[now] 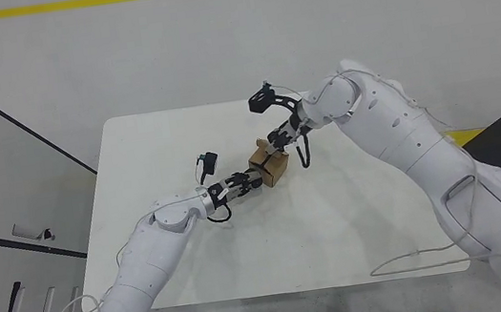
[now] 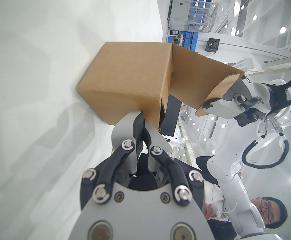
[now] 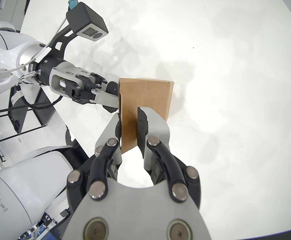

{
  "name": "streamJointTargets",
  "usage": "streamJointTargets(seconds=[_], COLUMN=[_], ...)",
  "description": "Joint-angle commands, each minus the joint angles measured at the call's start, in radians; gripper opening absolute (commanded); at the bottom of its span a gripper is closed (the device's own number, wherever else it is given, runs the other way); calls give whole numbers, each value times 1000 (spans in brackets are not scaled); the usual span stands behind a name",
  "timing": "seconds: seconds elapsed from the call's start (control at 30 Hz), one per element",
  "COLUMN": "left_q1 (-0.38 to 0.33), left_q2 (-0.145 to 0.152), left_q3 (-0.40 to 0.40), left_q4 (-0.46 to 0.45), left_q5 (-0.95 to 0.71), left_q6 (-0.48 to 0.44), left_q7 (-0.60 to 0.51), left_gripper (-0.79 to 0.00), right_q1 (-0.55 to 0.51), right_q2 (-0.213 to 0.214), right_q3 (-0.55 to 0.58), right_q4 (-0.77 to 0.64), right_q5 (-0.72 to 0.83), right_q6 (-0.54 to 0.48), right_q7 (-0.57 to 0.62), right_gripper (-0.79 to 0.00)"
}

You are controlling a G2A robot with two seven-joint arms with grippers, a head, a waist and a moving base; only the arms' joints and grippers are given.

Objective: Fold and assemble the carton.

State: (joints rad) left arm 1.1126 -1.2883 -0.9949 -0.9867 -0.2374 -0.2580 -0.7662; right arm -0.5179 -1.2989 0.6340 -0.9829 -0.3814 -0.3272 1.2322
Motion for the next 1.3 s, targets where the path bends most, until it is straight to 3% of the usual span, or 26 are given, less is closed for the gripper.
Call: streamJointTargets(seconds=[0.0,0.27,0.63,1.0,1.27], left_q1=[0,-2,-7,-8,-8], left_q2=[0,-2,-4,-5,-5], left_q3=[0,0,1,1,-1], left_q4=[1,6,12,17,17], left_q5=[0,-3,-4,-3,-4], left_q6=[0,-4,-4,-7,-8], left_q7=[0,0,-1,-2,-8], left_gripper=[-785,-785,-785,-785,-785], right_q1=[3,13,19,18,12], right_q2=[-3,-17,-29,-36,-38], right_q3=[-7,-30,-55,-69,-68], right_q4=[-1,-10,-23,-56,-77], right_q5=[-11,-44,-104,-165,-189], right_q6=[6,13,29,46,53], right_q7=[-3,-6,-8,-4,6], right_gripper=[-656,-616,-671,-619,-650])
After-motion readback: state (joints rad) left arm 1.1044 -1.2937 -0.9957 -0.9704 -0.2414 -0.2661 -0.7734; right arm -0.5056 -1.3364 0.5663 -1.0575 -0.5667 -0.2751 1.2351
